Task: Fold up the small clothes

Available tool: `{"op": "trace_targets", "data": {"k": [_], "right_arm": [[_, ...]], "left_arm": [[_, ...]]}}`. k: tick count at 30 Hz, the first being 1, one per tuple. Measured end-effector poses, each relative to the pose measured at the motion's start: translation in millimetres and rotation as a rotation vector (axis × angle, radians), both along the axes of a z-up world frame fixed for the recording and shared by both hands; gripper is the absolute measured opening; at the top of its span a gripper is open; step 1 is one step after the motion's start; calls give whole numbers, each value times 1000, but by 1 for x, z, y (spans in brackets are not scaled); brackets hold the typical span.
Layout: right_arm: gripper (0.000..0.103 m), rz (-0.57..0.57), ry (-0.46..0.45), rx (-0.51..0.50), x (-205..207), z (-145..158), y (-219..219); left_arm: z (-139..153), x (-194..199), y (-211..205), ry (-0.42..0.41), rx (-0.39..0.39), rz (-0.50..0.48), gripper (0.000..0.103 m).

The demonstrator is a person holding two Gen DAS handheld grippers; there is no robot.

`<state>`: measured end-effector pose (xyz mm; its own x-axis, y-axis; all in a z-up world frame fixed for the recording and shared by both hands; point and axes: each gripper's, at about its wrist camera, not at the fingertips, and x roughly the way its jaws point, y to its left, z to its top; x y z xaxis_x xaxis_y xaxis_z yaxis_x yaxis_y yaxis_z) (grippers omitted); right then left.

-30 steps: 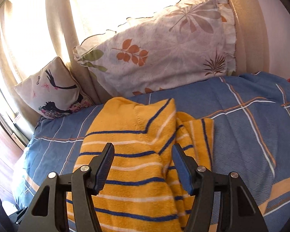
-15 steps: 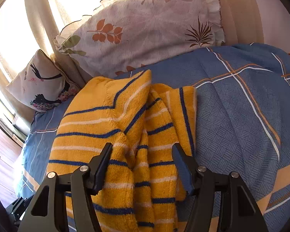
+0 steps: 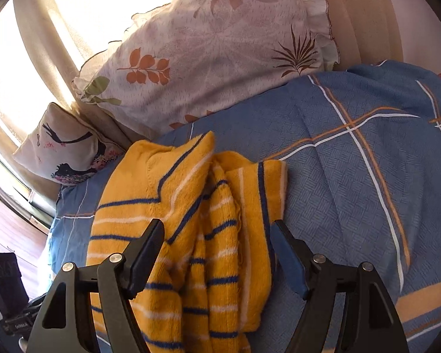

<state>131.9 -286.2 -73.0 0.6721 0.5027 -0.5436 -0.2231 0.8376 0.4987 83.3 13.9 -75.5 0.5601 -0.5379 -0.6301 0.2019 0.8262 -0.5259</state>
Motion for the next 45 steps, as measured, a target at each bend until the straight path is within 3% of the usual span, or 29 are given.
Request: {"op": "trace_targets", "data": {"k": [4,8,9,10,11,12,14,16,17,18,20,22,24,25,27,28,29,30,31,32,35,38,40,42,43,45], "right_arm": [[79,29,72,126,30,-12,-3],[81,61,59,112,38,-12,9],[77,72,56,114,38,-12,11],[68,84,52,110,37,-12,12],[44,87,46,122,33,-11,10],[35,83,34,147,28,-9,6],[25,85,1,183,17,-5,-4],[6,55,-19,196,4,-4,-19],[2,32,-18,200,0,-7,-28],[2,4,-18,183,-3,-9,-35],[5,-25,-32,163,-7,-14,-45],[12,8,-3,250,-3,-22,-53],[69,43,18,320,3,-27,-53],[74,64,25,336,8,-29,-47],[75,72,53,327,18,-33,-32],[75,88,65,310,22,-34,-20],[65,112,78,282,25,-33,-6],[48,118,91,245,26,-31,6],[48,107,82,208,24,-24,16],[44,118,65,195,22,-16,24],[37,175,1,235,11,16,38],[34,192,-64,202,6,39,54],[35,133,-46,185,15,36,56],[36,24,-15,101,27,25,54],[36,-26,3,65,29,19,51],[36,-11,6,113,26,13,46]], "left_arm": [[-13,44,-13,86,-59,-76,72],[-24,63,-31,145,-60,-91,82],[-25,64,-34,150,-58,-90,83],[-24,65,-35,145,-57,-87,84],[-23,63,-37,142,-53,-81,84],[-22,63,-39,142,-52,-76,84],[-20,59,-40,132,-59,-72,85],[-21,59,-40,123,-63,-73,86],[-24,61,-40,129,-72,-74,89],[-28,65,-39,144,-94,-76,89],[-31,69,-38,136,-163,-71,102],[-31,73,-41,139,-196,-63,103],[-31,76,-43,144,-207,-59,103],[-31,76,-44,149,-207,-56,103],[-29,75,-45,148,-181,-52,98],[-27,74,-47,144,-145,-45,83],[-25,72,-48,138,-107,-48,68],[-22,69,-46,129,-87,-56,61],[-20,67,-40,130,-91,-58,50],[-16,66,-34,138,-104,-54,45],[4,67,-18,113,-131,-51,42],[26,72,-7,90,-70,-15,44],[26,79,-2,129,-4,17,52],[11,79,3,184,78,48,52],[3,75,6,202,95,51,53],[-9,61,15,205,84,56,56]]}}
